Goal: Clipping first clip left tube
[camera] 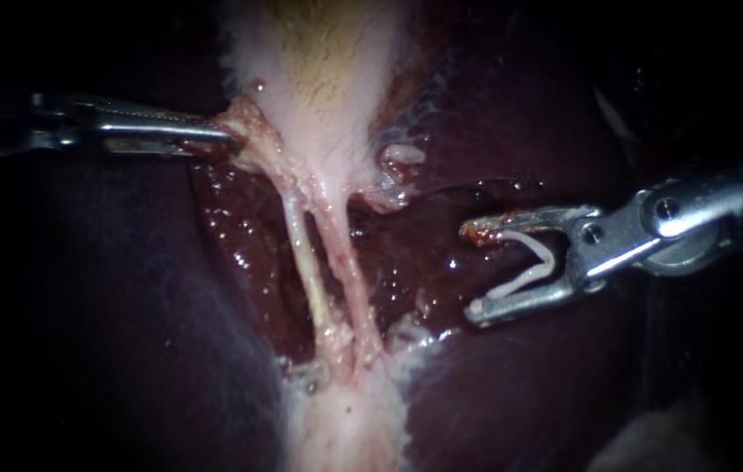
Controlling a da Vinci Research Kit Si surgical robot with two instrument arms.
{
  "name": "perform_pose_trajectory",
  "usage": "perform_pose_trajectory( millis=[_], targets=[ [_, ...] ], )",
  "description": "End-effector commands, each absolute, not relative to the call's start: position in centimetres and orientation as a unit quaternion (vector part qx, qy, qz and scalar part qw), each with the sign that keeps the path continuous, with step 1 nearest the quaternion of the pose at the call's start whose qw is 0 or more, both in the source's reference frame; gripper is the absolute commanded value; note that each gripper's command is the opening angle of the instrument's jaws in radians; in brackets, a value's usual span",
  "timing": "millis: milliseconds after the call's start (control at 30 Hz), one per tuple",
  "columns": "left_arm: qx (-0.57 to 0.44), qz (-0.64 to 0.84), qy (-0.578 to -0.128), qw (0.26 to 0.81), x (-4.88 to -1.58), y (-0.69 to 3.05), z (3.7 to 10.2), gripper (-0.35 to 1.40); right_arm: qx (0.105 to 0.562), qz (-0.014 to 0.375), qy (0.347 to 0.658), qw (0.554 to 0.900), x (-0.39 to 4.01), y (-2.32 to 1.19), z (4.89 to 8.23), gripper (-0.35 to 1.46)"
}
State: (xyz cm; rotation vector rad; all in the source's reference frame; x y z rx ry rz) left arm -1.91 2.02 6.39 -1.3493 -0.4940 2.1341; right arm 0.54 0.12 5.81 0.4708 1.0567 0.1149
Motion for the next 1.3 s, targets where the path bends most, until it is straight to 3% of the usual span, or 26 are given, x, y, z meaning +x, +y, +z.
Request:
perform_pose_trajectory(
  millis=[33,333,600,767,1300],
  targets=[
    [-0.505,0.796,-0.182,0.279,-1.90,2.03,6.36,-0.35,0.222,0.054,0.499,0.836,0.54,0.12,5.81,0.50],
    [-0.506,0.795,-0.181,0.280,-1.88,2.02,6.33,-0.35,0.219,0.053,0.499,0.837,0.62,0.10,5.81,0.50],
    [-0.505,0.796,-0.177,0.282,-1.94,1.94,6.30,-0.35,0.228,0.089,0.489,0.837,0.98,0.00,5.90,0.50],
    [-0.504,0.797,-0.175,0.284,-1.95,1.93,6.29,-0.35,0.233,0.116,0.482,0.837,1.27,-0.08,6.00,0.50],
    [-0.504,0.797,-0.175,0.284,-1.95,1.93,6.29,-0.35,0.262,0.140,0.470,0.831,1.84,-0.38,6.48,0.50]
  ],
)
